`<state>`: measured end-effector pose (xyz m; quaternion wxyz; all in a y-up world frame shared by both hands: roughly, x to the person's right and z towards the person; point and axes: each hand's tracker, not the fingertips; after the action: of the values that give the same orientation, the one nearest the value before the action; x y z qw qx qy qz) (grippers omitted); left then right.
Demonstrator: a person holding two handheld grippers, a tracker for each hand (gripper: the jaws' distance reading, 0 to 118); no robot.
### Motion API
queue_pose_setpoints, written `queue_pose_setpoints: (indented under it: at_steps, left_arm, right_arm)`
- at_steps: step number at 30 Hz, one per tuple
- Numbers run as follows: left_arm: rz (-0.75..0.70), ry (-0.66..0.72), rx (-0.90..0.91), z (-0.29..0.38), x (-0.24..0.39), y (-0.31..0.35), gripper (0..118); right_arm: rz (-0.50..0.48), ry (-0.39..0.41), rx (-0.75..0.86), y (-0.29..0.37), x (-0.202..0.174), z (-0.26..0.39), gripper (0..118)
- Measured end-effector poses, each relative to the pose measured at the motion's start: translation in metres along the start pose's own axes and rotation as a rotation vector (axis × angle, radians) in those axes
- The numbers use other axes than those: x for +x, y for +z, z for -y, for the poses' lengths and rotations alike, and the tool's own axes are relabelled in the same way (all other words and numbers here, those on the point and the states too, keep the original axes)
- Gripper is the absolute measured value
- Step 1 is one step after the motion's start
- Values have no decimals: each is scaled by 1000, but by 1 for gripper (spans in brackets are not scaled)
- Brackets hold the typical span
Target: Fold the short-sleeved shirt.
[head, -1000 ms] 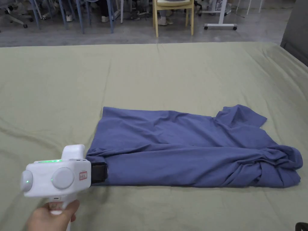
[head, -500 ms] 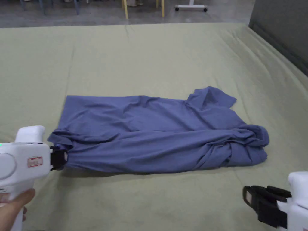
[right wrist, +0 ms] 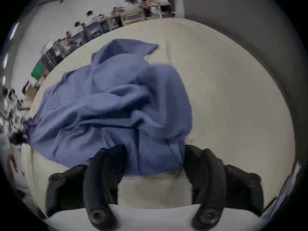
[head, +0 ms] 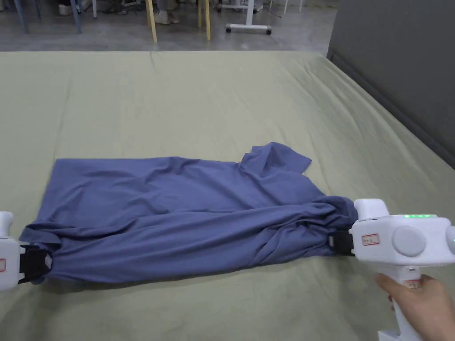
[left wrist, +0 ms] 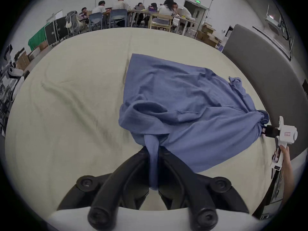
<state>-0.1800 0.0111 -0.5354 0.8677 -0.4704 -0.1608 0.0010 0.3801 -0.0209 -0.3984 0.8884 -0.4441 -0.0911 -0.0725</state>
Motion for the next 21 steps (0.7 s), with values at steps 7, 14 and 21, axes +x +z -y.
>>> queue_pose_setpoints:
  at_steps: [7,14,21]
  left_arm:
    - [63,56,58,-1,-9,45,5]
    - [73,46,87,23,-14,103,5]
    - [57,65,-16,115,-5,123,5]
  right_arm:
    - [-84,29,68,52,-10,0,7]
    - [-144,30,120,116,-8,21,7]
    - [-139,43,30,141,7,92,7]
